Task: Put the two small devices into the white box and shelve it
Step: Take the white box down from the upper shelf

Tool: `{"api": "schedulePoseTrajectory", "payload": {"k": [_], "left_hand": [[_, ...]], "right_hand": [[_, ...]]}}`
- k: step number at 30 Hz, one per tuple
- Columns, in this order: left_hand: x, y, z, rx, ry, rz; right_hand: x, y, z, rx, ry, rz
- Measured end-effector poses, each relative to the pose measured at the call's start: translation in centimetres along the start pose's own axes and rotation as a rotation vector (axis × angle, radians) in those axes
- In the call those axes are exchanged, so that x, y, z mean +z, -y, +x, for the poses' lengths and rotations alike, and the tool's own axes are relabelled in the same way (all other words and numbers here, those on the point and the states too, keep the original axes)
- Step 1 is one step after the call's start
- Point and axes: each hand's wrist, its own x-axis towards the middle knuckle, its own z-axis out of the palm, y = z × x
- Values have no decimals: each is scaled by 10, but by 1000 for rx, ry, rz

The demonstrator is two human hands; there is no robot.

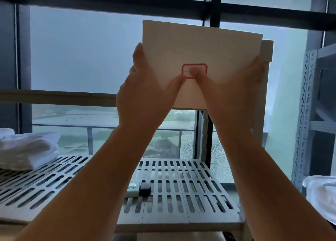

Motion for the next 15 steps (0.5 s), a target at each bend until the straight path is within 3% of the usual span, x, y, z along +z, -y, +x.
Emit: {"api": "schedulePoseTrajectory", "payload": {"k": [15], "left_hand": [[-65, -12, -25, -15, -58, 14]], "right_hand": [[-44, 47, -37, -40, 27, -16]]}}
